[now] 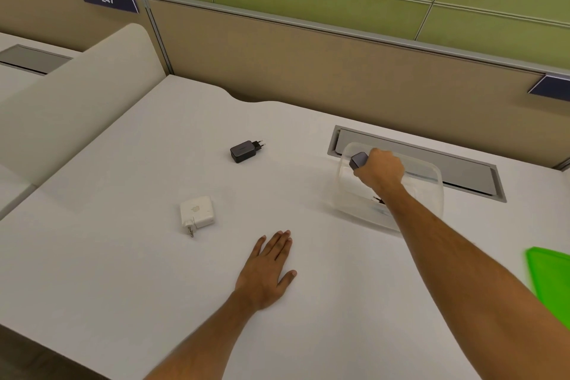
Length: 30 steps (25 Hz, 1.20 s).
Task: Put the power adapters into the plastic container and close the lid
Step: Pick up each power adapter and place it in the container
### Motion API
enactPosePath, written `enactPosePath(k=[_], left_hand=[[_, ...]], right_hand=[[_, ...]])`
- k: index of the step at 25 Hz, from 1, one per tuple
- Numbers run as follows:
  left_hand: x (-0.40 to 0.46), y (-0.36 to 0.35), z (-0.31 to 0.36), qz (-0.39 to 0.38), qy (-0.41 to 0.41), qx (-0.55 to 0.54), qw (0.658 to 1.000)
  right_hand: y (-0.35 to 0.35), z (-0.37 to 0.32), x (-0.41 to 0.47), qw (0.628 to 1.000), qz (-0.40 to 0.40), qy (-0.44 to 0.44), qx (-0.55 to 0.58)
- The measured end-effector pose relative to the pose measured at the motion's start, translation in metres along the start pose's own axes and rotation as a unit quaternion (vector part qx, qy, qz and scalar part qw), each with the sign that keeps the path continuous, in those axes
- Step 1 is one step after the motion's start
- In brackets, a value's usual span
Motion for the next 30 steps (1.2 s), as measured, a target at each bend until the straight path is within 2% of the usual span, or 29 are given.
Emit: enactPosePath(k=[8,22,24,27,30], left_hand=[[0.001,-0.001,-0.001,0.011,0.003,-0.002,1.0],[0.001,-0.003,-0.002,-0.006,0.006,-0.002,1.0],[0.0,-0.003,-0.001,-0.011,0.004,0.004,1.0],[0.0,-0.002,-0.002,-0.013,0.003,0.006,1.0],[-0.001,-0.003,-0.002,-0.013,0.007,0.002,1.0]], right_hand=[[-0.042,0.005,-0.007,0.992,-0.124,-0.007,-0.012],[-0.068,0.002,-0.006,0.985,-0.172,-0.016,-0.017],[-0.05,-0.002,-0.001,0.99,-0.132,-0.042,-0.018],[-0.002,-0.027,0.011,0.998,0.016,-0.052,0.022],[0.028,-0.08,0.009,0.994,0.09,0.012,0.064]])
Point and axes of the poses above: each hand's wrist, its own x-axis towards the middle knuckle, its own y-axis out of the back of the hand, z = x × y, the point moved 8 cm from there along x, towards the middle knuckle, and after that the axes turned 7 degrees about z, right-handed, at the moved point
